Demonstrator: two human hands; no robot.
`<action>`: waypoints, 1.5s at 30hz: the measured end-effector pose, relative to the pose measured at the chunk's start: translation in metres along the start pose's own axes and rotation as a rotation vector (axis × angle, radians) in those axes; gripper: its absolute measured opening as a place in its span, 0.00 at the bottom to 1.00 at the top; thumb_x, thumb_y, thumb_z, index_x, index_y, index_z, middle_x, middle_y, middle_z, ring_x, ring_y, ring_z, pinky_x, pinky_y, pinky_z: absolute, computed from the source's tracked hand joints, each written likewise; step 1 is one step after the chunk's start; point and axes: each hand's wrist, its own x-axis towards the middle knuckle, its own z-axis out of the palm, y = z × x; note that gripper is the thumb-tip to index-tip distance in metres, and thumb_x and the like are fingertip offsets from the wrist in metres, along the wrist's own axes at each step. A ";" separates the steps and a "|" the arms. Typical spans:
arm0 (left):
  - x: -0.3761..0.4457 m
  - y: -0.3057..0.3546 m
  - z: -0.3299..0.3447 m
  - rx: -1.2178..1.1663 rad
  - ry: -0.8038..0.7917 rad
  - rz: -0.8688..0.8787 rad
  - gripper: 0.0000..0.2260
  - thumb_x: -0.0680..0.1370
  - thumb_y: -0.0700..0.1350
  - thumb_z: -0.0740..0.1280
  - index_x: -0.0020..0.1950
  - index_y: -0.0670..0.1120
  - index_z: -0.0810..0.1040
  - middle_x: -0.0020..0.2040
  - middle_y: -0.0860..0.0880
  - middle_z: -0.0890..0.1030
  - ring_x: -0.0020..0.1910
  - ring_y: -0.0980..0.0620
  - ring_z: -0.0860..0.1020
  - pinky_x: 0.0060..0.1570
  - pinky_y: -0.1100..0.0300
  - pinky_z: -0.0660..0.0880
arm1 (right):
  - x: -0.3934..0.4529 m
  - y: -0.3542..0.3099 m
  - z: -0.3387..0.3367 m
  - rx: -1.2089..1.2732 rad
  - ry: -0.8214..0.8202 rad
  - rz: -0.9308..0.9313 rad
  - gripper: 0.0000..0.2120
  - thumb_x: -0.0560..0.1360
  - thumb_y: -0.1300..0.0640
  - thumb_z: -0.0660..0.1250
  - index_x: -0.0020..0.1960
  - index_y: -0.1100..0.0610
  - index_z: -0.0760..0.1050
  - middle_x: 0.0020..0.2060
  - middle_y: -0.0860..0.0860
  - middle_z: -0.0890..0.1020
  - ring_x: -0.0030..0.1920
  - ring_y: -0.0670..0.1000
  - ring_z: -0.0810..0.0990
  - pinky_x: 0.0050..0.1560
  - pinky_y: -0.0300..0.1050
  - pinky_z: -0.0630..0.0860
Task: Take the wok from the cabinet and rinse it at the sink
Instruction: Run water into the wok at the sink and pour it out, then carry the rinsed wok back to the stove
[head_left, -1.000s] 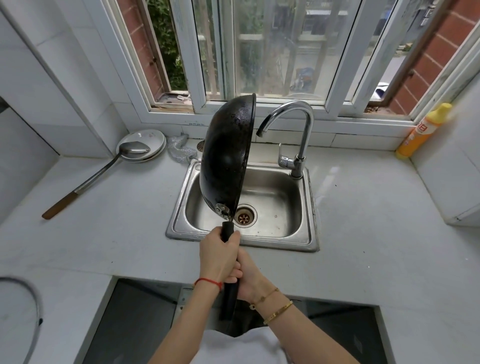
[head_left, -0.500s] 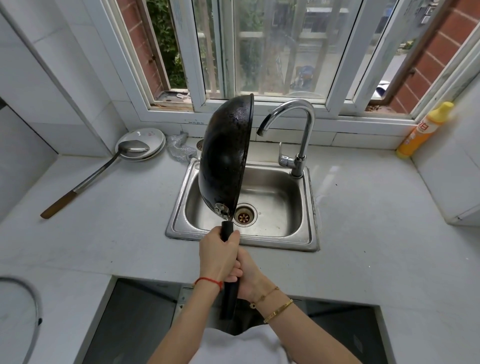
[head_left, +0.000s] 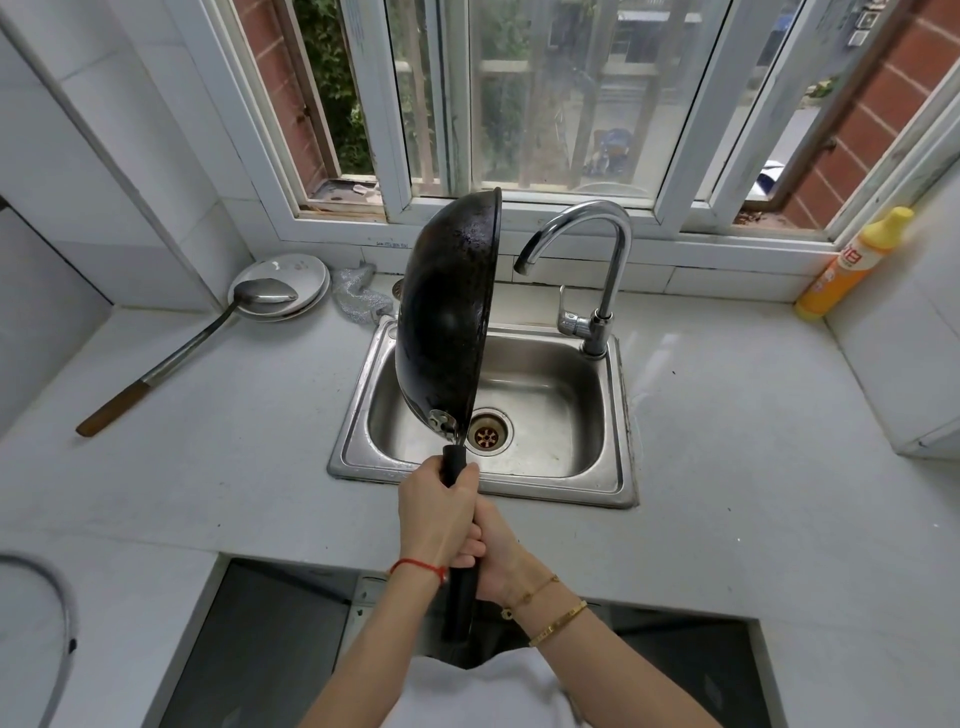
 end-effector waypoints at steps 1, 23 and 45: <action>0.000 0.000 0.001 -0.002 0.004 -0.003 0.12 0.75 0.49 0.68 0.37 0.42 0.76 0.30 0.45 0.77 0.35 0.42 0.79 0.40 0.46 0.79 | 0.000 -0.001 0.000 0.000 0.007 0.007 0.35 0.83 0.47 0.51 0.18 0.55 0.66 0.13 0.46 0.66 0.12 0.43 0.63 0.13 0.32 0.59; 0.014 0.000 0.022 -0.118 0.072 -0.072 0.12 0.74 0.49 0.68 0.36 0.42 0.77 0.34 0.41 0.81 0.36 0.40 0.80 0.41 0.44 0.79 | 0.002 -0.028 -0.001 -0.120 0.098 0.047 0.34 0.84 0.48 0.51 0.19 0.53 0.64 0.13 0.45 0.64 0.12 0.42 0.62 0.13 0.32 0.57; 0.018 -0.041 -0.061 -0.588 -0.426 -0.316 0.06 0.71 0.53 0.70 0.37 0.53 0.80 0.32 0.47 0.76 0.16 0.54 0.64 0.16 0.69 0.63 | 0.023 0.039 0.053 -0.861 0.525 -0.419 0.05 0.72 0.67 0.59 0.45 0.59 0.68 0.17 0.46 0.71 0.16 0.45 0.70 0.18 0.36 0.69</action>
